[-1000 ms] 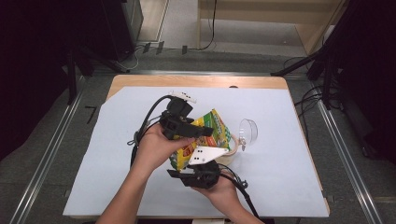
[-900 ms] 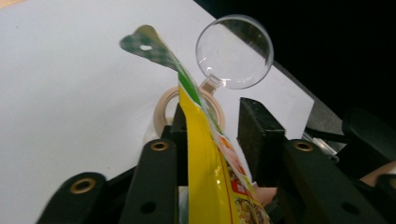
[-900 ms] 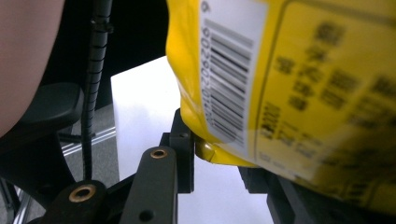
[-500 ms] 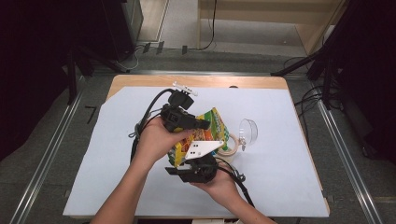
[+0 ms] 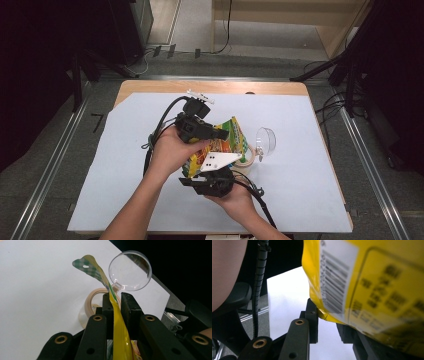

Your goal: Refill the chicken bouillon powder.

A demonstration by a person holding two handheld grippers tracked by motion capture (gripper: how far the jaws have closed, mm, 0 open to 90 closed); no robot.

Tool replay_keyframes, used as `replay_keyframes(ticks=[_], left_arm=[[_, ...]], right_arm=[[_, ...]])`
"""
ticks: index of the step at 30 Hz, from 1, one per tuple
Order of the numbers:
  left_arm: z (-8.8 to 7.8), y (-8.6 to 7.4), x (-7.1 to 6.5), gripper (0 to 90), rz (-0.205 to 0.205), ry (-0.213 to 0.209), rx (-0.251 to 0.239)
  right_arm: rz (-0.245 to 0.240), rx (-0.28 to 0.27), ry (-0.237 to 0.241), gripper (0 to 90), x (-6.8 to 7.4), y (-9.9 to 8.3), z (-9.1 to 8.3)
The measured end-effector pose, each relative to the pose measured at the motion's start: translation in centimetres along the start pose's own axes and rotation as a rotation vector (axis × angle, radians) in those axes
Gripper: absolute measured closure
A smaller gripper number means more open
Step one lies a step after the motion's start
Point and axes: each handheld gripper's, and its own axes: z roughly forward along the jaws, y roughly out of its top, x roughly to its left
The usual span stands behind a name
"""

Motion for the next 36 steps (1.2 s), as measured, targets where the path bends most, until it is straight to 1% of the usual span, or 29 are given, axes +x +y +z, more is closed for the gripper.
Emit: replay_keyframes(ticks=[2,5,9,12,17,19,20,23,26,28,31,32,36], left_arm=[[-0.1,0.0,-0.2,82.1,0.003,0.004,-0.007],[-0.1,0.1,-0.6,81.4,0.023,0.022,-0.019],[-0.1,0.1,-0.4,81.4,0.018,0.019,-0.023],[-0.3,0.2,-0.4,81.2,0.016,0.021,-0.028],[-0.4,0.1,-0.4,81.3,0.019,0.026,-0.025],[-0.4,0.1,-0.5,81.4,0.016,0.024,-0.027],[-0.4,0.1,-0.6,81.6,0.017,0.021,-0.024],[-0.4,0.1,-1.0,81.6,0.031,0.028,-0.024],[-0.7,0.1,-1.5,81.5,0.049,0.044,-0.033],[-0.7,0.1,-1.7,81.4,0.053,0.047,-0.037],[-0.5,0.1,-1.7,81.5,0.054,0.048,-0.024],[-0.5,0.1,-1.6,81.6,0.048,0.04,-0.028],[-0.5,0.1,-1.3,81.6,0.037,0.035,-0.034]], right_arm=[[0.007,-0.005,-0.003,74.6,0.1,0.0,-0.1],[0.022,-0.019,0.002,74.6,0.1,0.1,-0.1],[0.032,-0.025,0.002,74.6,0.1,0.2,-0.1],[0.05,-0.028,0.012,74.5,0.2,0.4,-0.1],[0.045,-0.028,0.023,70.7,0.3,0.5,0.0],[0.039,-0.032,0.015,71.8,0.4,0.4,0.1],[0.042,-0.032,0.012,74.4,0.4,0.4,0.1],[0.035,-0.044,0.001,74.9,0.5,0.3,0.0],[0.037,-0.048,0.001,75.0,0.6,0.4,-0.1],[0.037,-0.05,0.0,74.9,0.6,0.5,-0.1],[0.043,-0.058,-0.001,75.0,0.5,0.3,0.1],[0.044,-0.058,-0.001,75.0,0.5,0.2,0.1],[0.035,-0.047,-0.007,75.0,0.5,0.3,0.0]])
